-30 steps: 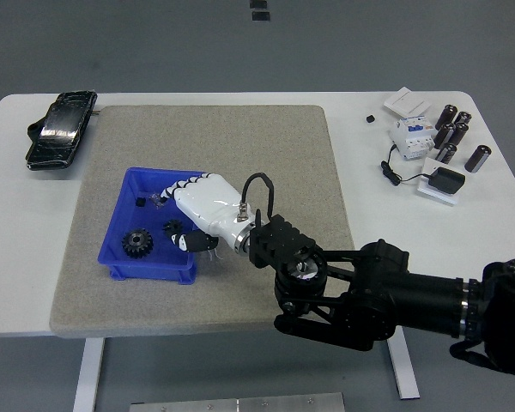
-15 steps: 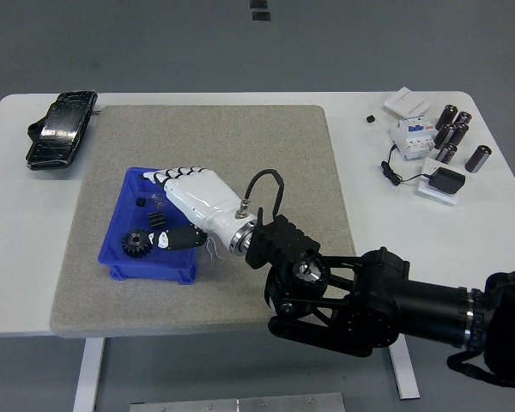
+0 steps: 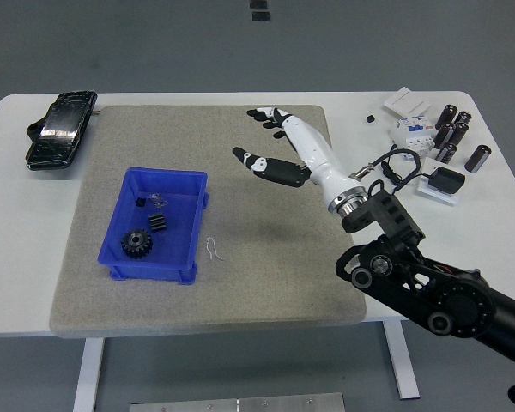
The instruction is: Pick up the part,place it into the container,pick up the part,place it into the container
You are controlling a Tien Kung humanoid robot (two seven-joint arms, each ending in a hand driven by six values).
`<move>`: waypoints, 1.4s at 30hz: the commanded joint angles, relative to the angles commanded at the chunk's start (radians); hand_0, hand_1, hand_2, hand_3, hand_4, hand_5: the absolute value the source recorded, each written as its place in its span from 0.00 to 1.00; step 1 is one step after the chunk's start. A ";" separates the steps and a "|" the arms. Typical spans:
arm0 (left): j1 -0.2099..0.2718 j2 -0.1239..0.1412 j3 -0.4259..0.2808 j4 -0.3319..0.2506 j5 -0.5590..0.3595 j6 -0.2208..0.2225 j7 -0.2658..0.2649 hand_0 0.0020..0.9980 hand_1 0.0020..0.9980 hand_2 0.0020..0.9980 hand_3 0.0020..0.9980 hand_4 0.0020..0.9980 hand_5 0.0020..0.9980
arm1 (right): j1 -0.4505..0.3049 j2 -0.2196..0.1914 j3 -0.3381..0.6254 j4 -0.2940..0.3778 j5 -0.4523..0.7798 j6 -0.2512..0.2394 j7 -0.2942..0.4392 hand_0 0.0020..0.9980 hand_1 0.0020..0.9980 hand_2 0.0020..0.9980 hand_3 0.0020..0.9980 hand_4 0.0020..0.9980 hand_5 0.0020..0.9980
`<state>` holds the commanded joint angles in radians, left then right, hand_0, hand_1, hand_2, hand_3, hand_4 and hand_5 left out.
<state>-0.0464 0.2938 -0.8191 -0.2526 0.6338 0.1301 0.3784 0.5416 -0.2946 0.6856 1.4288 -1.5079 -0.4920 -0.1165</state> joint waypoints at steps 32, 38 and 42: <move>-0.010 -0.001 0.031 0.011 -0.047 -0.001 -0.024 0.68 0.64 0.60 0.58 0.63 0.30 | -0.319 -0.071 0.520 -0.013 0.480 0.054 0.284 0.65 0.70 0.76 0.76 0.81 0.49; -0.024 0.007 0.041 0.014 -0.058 -0.001 -0.030 0.68 0.64 0.60 0.58 0.63 0.30 | -0.322 -0.068 0.537 -0.002 0.476 0.047 0.286 0.64 0.70 0.76 0.75 0.82 0.49; -0.029 0.009 0.045 0.015 -0.063 -0.001 -0.032 0.68 0.64 0.60 0.58 0.63 0.30 | -0.328 -0.071 0.550 0.004 0.478 0.048 0.286 0.64 0.70 0.76 0.75 0.82 0.49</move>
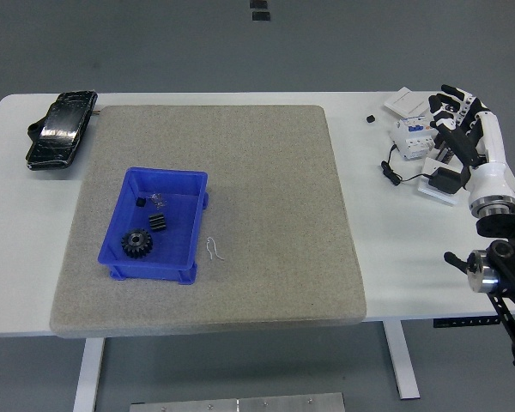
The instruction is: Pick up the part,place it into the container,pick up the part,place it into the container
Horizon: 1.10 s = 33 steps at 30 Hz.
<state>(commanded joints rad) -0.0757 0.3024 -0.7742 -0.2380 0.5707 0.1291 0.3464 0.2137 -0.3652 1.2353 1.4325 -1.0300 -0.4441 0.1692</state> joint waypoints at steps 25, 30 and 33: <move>-0.002 -0.002 0.012 0.003 -0.019 0.001 -0.009 0.68 0.64 0.60 0.58 0.63 0.28 | 0.005 -0.014 0.025 -0.007 0.035 0.035 0.005 0.64 0.68 0.76 0.74 0.83 0.51; -0.003 0.000 0.013 0.003 -0.020 0.001 -0.010 0.68 0.64 0.60 0.58 0.64 0.27 | 0.006 -0.022 0.029 -0.004 0.035 0.035 0.004 0.64 0.68 0.75 0.74 0.83 0.51; -0.002 -0.001 0.012 0.002 -0.019 0.001 -0.009 0.68 0.64 0.60 0.58 0.64 0.27 | 0.006 -0.024 0.032 -0.002 0.036 0.034 0.005 0.64 0.67 0.75 0.74 0.83 0.52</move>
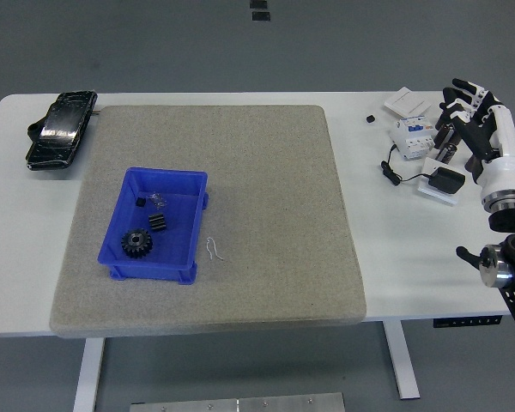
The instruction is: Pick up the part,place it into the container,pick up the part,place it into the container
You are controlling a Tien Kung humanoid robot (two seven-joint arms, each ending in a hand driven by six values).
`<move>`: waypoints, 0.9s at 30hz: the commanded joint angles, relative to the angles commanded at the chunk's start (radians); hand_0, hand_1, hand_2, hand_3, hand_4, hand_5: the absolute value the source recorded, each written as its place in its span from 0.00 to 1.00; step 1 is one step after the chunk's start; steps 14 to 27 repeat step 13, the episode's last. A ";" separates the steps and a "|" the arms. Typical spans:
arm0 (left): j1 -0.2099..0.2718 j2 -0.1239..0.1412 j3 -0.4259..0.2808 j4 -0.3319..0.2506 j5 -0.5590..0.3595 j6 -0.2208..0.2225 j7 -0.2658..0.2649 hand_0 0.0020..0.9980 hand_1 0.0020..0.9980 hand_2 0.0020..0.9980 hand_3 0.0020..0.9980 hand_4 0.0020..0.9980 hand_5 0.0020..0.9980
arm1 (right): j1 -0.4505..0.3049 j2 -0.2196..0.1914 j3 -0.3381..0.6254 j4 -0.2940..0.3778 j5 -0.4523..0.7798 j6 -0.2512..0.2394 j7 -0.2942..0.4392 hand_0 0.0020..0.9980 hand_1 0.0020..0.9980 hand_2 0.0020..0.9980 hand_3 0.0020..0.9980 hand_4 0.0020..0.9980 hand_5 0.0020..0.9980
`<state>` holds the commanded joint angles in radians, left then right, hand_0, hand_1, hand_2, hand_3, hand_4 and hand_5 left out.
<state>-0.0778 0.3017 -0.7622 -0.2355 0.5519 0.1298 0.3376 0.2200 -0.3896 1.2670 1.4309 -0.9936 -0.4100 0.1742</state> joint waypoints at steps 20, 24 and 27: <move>-0.014 0.009 -0.002 0.001 0.009 -0.005 0.003 0.68 0.64 0.60 0.58 0.64 0.26 | -0.004 -0.003 0.018 0.016 -0.020 -0.019 0.007 0.64 0.66 0.75 0.73 0.83 0.54; -0.014 0.009 -0.002 0.001 0.009 -0.005 0.003 0.68 0.64 0.60 0.58 0.64 0.26 | -0.004 -0.003 0.018 0.016 -0.020 -0.019 0.007 0.64 0.66 0.75 0.73 0.83 0.54; -0.014 0.009 -0.002 0.001 0.009 -0.005 0.003 0.68 0.64 0.60 0.58 0.64 0.26 | -0.004 -0.003 0.018 0.016 -0.020 -0.019 0.007 0.64 0.66 0.75 0.73 0.83 0.54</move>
